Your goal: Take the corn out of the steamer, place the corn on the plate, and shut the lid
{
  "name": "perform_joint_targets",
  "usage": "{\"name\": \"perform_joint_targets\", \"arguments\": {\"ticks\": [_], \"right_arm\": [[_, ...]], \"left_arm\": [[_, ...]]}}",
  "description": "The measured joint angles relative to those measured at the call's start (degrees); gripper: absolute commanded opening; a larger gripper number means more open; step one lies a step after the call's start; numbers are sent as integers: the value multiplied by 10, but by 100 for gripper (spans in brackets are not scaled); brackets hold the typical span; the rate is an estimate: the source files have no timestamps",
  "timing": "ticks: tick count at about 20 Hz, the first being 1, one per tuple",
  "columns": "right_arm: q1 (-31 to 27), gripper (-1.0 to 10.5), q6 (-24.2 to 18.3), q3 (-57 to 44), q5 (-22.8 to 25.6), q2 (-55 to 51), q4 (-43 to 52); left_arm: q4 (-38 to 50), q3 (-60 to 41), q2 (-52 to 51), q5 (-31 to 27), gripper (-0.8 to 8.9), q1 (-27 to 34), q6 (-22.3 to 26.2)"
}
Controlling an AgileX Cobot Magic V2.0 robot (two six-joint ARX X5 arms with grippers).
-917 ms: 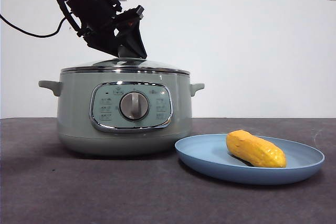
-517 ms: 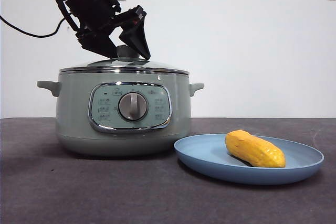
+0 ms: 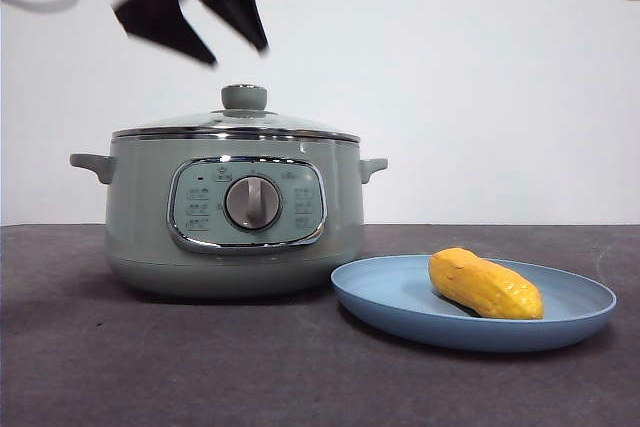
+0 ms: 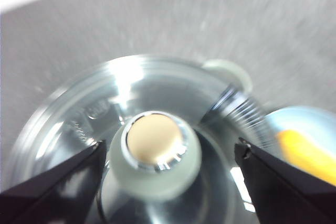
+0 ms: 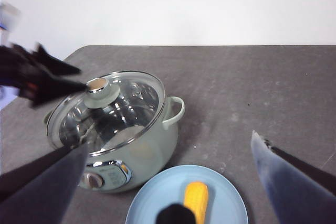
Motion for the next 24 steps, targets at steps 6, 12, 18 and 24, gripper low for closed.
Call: {"name": "perform_joint_targets", "arguments": {"ticks": [6, 12, 18, 24], "right_arm": [[0, 566, -11, 0, -58, 10, -37], [0, 563, -33, 0, -133, 35, -112], [0, 562, -50, 0, -207, 62, -166], [0, 111, -55, 0, -207, 68, -181]], "left_arm": [[-112, 0, -118, 5, 408, 0, -16], [-256, 0, -228, 60, 409, 0, -26], [-354, 0, -296, 107, 407, -1, -30], [-414, 0, -312, 107, 33, -1, -30]]}}
